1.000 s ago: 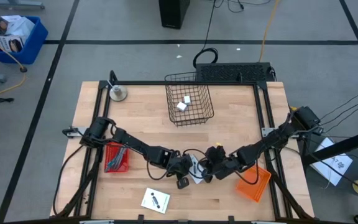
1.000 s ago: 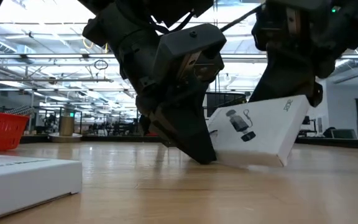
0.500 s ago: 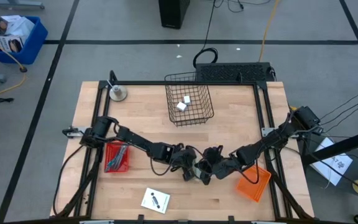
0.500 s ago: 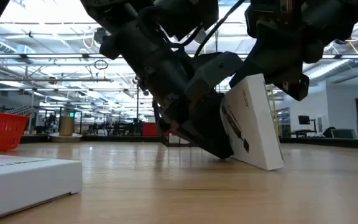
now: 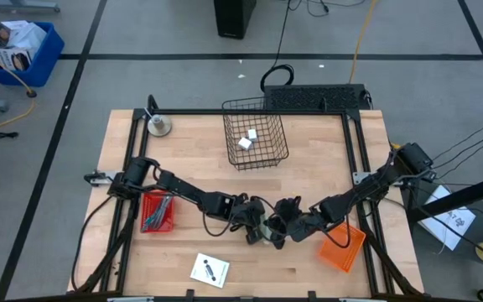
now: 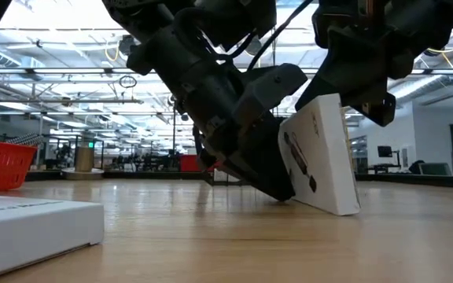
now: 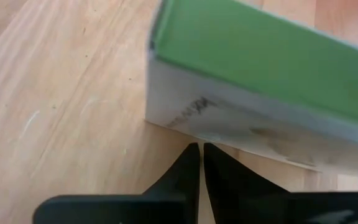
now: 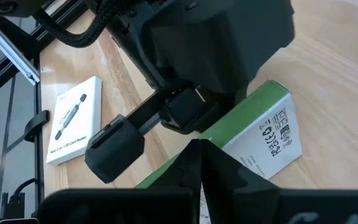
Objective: Pick and place items into bin
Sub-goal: Put the right card reader box into the orange basket
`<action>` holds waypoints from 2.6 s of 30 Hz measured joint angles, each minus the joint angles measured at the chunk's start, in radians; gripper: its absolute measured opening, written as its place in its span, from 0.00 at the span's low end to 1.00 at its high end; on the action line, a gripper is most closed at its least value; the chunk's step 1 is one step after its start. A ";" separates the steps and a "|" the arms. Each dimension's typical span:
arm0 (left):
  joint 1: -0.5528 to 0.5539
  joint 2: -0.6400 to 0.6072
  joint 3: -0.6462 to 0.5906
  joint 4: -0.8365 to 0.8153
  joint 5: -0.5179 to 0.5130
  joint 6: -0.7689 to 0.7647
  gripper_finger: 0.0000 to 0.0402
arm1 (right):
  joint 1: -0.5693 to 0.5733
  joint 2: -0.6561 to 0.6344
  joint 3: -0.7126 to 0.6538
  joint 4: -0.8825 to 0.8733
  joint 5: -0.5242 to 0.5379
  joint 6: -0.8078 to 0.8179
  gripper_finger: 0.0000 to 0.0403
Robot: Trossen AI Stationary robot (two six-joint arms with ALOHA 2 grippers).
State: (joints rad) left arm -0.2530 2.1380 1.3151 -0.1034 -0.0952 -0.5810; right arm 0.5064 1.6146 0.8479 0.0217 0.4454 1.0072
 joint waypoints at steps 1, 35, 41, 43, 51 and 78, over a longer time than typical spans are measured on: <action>-0.001 0.000 0.000 -0.002 0.003 0.000 0.08 | 0.002 0.000 0.000 -0.003 0.000 0.001 0.00; -0.026 -0.336 -0.001 -0.261 -0.098 0.167 0.08 | 0.006 0.002 -0.003 -0.029 -0.005 0.001 0.00; -0.023 -0.388 -0.001 -0.318 -0.098 0.235 0.08 | 0.007 0.003 -0.003 -0.030 -0.005 0.000 0.00; -0.023 -0.386 -0.001 -0.323 -0.099 0.325 0.08 | 0.006 0.003 -0.003 -0.030 -0.005 -0.001 0.00; -0.014 -0.324 -0.001 -0.372 -0.100 0.797 0.08 | 0.006 0.003 -0.003 -0.010 -0.009 0.000 0.00; 0.041 -0.291 -0.001 -0.075 -0.043 1.225 0.55 | 0.005 0.003 -0.004 0.029 -0.062 -0.006 0.00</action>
State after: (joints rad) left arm -0.2115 1.8465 1.3144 -0.1781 -0.1382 0.6444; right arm 0.5117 1.6176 0.8435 0.0510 0.3836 1.0008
